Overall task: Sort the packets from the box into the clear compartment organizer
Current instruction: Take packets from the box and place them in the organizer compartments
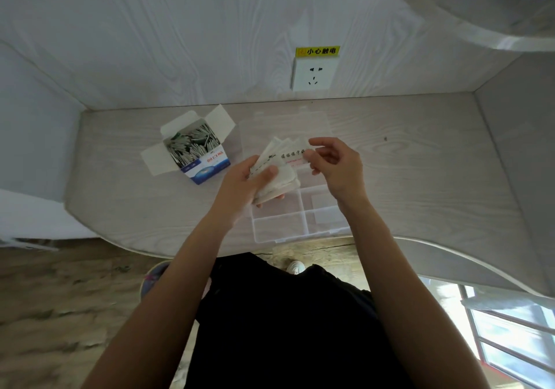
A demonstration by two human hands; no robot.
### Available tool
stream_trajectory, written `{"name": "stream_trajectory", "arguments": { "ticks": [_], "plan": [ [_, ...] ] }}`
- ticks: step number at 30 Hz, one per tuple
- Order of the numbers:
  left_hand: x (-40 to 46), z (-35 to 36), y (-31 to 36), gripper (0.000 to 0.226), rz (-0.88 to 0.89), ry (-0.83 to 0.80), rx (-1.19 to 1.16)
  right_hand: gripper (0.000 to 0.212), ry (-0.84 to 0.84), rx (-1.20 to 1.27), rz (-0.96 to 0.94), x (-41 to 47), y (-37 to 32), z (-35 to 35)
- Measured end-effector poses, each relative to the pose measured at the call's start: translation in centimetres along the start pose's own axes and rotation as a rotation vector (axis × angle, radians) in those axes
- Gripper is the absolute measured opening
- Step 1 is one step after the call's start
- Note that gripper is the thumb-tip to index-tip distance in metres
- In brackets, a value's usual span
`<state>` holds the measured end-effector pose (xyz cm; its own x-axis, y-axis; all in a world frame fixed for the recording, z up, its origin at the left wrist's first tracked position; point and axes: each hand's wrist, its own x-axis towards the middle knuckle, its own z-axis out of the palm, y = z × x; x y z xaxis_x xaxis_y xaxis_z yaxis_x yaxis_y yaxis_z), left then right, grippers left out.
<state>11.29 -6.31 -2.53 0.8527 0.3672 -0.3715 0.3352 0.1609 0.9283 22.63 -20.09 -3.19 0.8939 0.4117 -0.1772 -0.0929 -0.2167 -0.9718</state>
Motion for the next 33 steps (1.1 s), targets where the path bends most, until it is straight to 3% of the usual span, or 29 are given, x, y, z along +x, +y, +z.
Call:
{"name": "stream_trajectory", "arguments": {
  "ticks": [8,13,18,25,27,29,31,33],
  "plan": [
    [-0.3,-2.5,-2.4,0.020,-0.043,0.242,-0.049,0.012,-0.056,-0.130,-0.026,1.0,1.0,0.1],
    [-0.9,-4.2,-3.5,0.015,-0.024,0.354,0.016,0.007,-0.063,-0.389,0.076,1.8,3.2,1.3],
    [-1.6,-4.5,-3.5,0.010,0.004,0.358,0.085,0.006,-0.190,-0.609,0.044,1.2,3.6,3.3],
    [-1.3,-4.7,-4.1,0.016,-0.001,0.332,0.071,0.015,-0.203,-0.996,-0.103,1.3,3.8,4.4],
    [-1.2,-4.6,-4.1,0.017,-0.003,0.314,0.084,0.015,-0.162,-0.922,-0.157,1.2,3.6,4.4],
    [-1.2,-4.2,-3.8,0.013,-0.011,0.301,0.092,0.018,-0.144,-0.675,-0.162,1.2,2.8,4.2],
    [-1.0,-4.0,-3.8,0.014,-0.002,0.293,0.137,0.025,-0.234,-0.316,-0.022,1.0,1.4,4.2],
    [-0.9,-3.7,-3.7,0.019,0.046,0.266,0.245,0.030,-0.349,-0.160,0.067,0.7,0.3,4.3]
  ]
}}
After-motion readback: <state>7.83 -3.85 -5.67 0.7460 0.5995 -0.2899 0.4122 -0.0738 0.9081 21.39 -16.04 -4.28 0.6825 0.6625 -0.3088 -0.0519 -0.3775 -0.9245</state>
